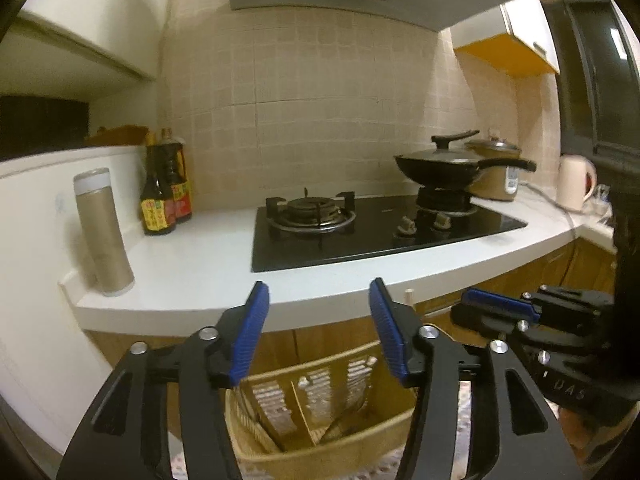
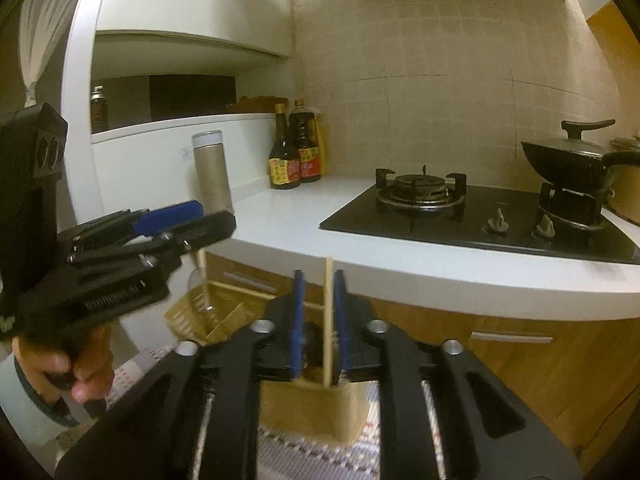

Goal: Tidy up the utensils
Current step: 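Move both open tools down over the remaining wooden chopsticks, then close the left tool on one chopstick while the right tool grasps a chopstick pair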

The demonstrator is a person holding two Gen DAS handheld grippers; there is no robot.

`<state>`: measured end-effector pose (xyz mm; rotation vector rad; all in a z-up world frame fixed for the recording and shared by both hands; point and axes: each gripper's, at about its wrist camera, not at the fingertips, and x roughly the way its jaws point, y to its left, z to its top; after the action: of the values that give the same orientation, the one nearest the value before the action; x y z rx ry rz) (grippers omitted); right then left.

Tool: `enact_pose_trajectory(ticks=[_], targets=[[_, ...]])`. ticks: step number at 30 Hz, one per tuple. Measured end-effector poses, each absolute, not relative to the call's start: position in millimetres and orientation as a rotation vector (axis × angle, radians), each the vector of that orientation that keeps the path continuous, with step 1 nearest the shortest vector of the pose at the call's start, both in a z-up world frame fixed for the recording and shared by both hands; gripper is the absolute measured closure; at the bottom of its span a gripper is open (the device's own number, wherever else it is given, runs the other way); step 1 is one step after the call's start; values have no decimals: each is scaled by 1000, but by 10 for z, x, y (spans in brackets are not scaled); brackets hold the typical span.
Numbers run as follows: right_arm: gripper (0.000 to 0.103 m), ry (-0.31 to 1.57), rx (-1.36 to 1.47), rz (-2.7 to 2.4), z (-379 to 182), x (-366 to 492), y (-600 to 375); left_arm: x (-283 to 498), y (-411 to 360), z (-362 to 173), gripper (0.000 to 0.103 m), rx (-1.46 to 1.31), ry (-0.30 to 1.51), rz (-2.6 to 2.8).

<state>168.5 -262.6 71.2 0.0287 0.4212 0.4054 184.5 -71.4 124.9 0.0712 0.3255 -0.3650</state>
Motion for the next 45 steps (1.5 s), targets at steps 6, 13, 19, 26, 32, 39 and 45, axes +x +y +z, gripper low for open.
enact_pose_trajectory(ticks=[6, 13, 19, 26, 32, 39, 45], targets=[[63, 448, 2, 382, 797, 1397, -2600, 1628, -451, 1424, 48, -44, 379, -441], [63, 536, -15, 362, 857, 1164, -2504, 1338, -352, 1518, 48, -91, 419, -524], [56, 684, -80, 313, 764, 1067, -2332, 1132, -383, 1441, 45, -65, 472, -539], [53, 873, -108, 240, 498, 1075, -2237, 1052, -383, 1197, 41, -24, 581, -507], [52, 1087, 12, 232, 113, 1157, -2372, 1147, -365, 799, 41, 25, 783, -429], [43, 1360, 127, 195, -427, 1235, -2517, 1374, -393, 136, 43, 1, 1061, -465], [49, 1433, 120, 194, -667, 1210, -2532, 1425, -492, -256, 55, 60, 1149, -470]])
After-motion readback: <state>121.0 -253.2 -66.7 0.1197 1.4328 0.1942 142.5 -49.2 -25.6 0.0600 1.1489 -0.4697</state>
